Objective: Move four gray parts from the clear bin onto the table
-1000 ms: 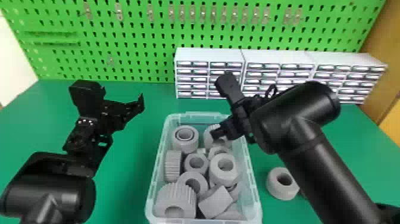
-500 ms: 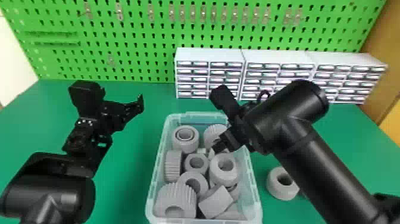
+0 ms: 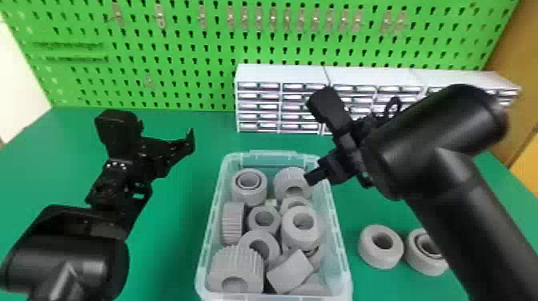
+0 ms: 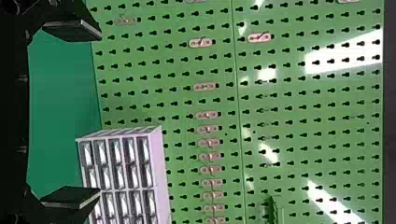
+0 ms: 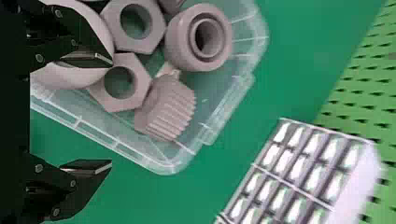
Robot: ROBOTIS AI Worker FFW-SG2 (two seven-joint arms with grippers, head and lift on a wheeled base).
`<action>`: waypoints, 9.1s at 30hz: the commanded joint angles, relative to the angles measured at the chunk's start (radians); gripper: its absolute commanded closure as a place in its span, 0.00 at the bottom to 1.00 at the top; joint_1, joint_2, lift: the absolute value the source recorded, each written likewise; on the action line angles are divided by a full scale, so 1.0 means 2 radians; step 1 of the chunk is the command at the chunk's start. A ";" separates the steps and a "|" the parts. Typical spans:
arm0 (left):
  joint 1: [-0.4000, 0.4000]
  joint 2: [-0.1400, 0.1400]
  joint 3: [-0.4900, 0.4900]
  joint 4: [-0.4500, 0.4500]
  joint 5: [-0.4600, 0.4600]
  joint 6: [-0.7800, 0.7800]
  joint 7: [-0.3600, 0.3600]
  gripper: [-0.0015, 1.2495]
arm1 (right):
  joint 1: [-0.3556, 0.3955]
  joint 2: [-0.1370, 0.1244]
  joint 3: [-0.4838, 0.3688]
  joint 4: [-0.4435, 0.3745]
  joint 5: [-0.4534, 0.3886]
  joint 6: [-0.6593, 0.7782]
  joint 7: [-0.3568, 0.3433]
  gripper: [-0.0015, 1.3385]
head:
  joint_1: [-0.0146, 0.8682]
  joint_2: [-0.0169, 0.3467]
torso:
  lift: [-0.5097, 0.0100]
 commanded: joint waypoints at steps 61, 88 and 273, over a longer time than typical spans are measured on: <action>-0.009 0.000 -0.011 -0.002 -0.019 0.005 -0.014 0.09 | 0.152 -0.006 -0.083 -0.148 0.059 0.004 0.000 0.37 | 0.78 0.14 | 0.89; -0.015 0.000 -0.010 0.000 -0.018 0.005 -0.014 0.09 | 0.050 -0.035 0.009 -0.026 -0.113 0.004 0.000 0.37 | 0.78 0.14 | 0.89; -0.004 0.007 -0.012 0.003 -0.003 0.005 -0.017 0.09 | 0.046 0.040 -0.193 0.278 0.193 -0.272 0.199 0.78 | 0.78 0.14 | 0.89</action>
